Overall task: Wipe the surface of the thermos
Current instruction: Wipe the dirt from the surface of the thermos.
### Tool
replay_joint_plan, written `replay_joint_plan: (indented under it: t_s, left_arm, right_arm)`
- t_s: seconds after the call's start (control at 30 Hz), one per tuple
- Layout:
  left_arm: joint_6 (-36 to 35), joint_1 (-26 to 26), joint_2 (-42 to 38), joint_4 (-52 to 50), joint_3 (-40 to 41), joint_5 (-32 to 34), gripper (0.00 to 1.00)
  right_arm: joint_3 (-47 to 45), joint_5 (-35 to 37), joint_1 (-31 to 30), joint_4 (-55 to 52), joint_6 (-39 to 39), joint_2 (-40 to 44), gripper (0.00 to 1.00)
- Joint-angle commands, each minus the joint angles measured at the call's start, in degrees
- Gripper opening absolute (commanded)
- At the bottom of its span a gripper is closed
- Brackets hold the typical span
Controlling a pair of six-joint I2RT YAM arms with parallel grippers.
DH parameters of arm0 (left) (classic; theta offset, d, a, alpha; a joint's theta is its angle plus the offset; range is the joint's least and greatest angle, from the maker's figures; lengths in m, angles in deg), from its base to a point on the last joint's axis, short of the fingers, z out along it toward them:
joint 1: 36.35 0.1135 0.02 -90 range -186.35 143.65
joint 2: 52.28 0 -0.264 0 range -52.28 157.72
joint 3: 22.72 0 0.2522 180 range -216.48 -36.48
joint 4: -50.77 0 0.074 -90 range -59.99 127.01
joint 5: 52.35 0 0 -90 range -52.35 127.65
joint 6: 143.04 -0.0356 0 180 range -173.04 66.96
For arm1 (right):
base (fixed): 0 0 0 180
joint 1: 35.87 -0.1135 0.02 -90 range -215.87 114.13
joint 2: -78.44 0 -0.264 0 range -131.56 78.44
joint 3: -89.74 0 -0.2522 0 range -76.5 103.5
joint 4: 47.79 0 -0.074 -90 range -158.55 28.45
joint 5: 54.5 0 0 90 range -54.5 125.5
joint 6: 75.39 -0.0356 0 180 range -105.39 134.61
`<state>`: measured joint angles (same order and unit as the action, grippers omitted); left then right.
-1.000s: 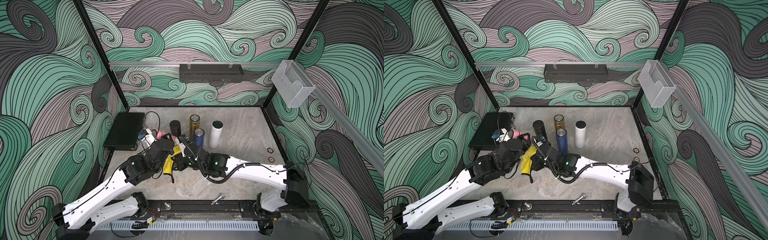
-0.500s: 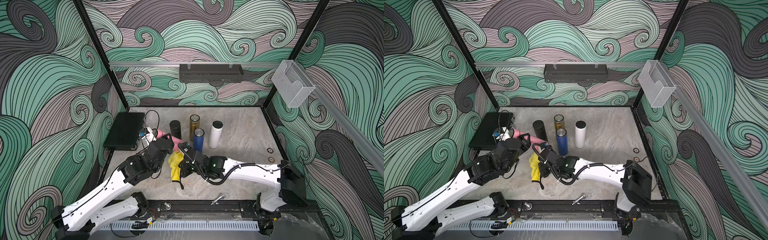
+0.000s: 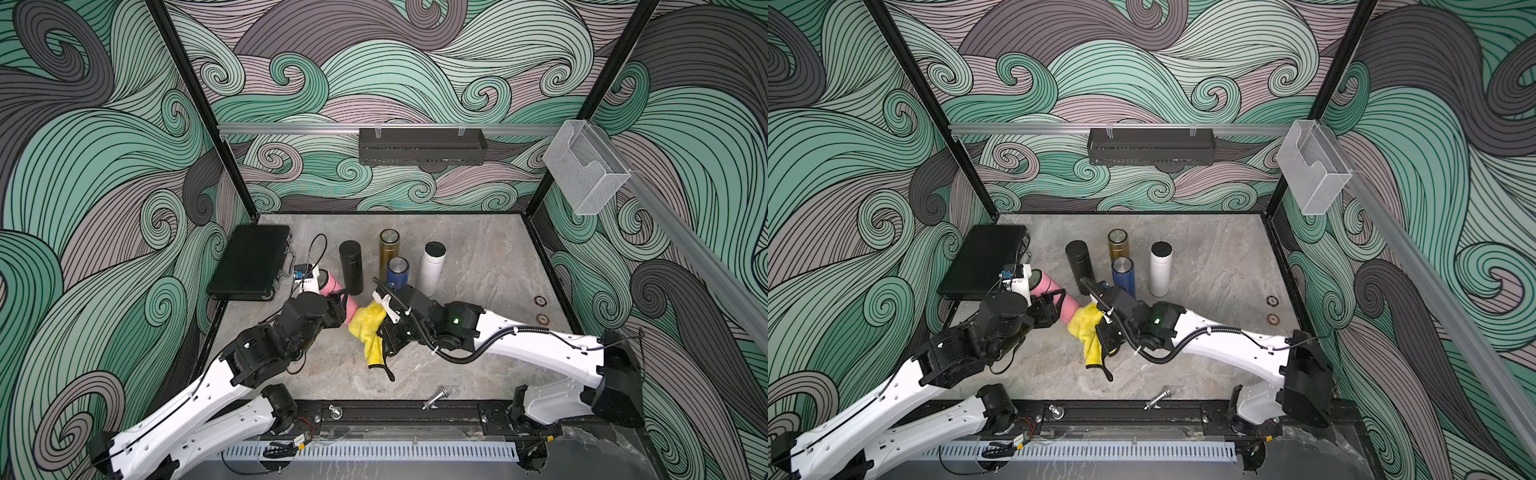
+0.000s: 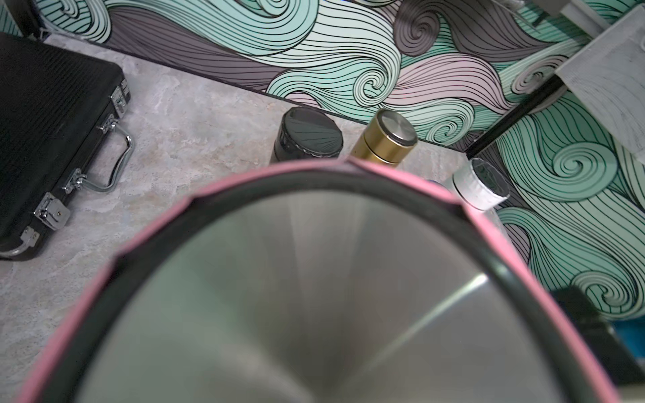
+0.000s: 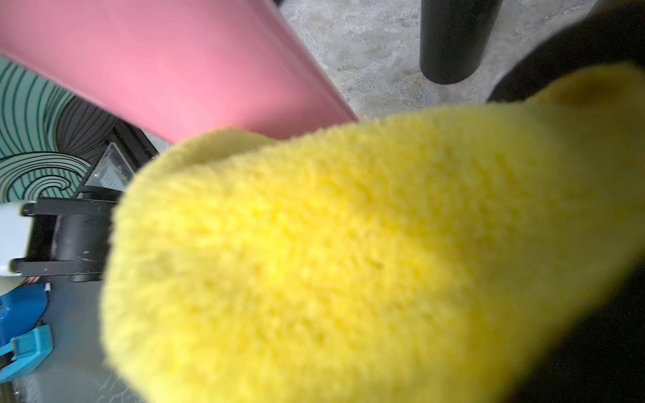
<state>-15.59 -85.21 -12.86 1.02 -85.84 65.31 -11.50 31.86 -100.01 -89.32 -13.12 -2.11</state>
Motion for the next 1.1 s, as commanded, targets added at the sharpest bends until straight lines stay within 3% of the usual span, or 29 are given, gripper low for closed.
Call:
replay_joint_plan:
  t_s: [0.0, 0.17, 0.4, 0.53, 0.7, 0.87, 1.07]
  left_arm:
    - [-9.8, 0.3, -2.7, 4.3, 0.4, -1.6, 0.00]
    - [-13.9, 0.3, -2.9, 4.1, 0.6, -6.1, 0.00]
    - [-15.9, 0.3, -2.7, 6.9, 2.2, -12.3, 0.00]
    - [-16.0, 0.3, -4.8, 10.9, 4.8, -13.7, 0.00]
    - [-16.8, 0.3, -7.2, 13.9, 6.7, -14.1, 0.00]
    - [-19.7, 0.3, -5.0, 13.5, 5.3, -19.3, 0.00]
    - [-23.8, 0.3, -2.6, 14.2, 4.2, -27.0, 0.00]
  right_arm:
    - [-1.0, -5.3, 2.0, -2.7, 1.7, 2.9, 0.00]
    - [-2.7, -12.8, 6.8, 0.7, 0.8, 8.7, 0.00]
    - [2.0, -19.7, 8.0, 2.5, 0.1, 4.6, 0.00]
    - [-1.0, -19.8, 7.8, 3.7, -2.1, 2.4, 0.00]
    - [-5.1, -11.4, 6.9, -1.7, -3.0, 0.4, 0.00]
    - [-5.4, -8.6, 7.1, -3.4, -2.0, 2.8, 0.00]
    - [-1.2, -19.1, 12.0, -4.3, 3.4, 7.7, 0.00]
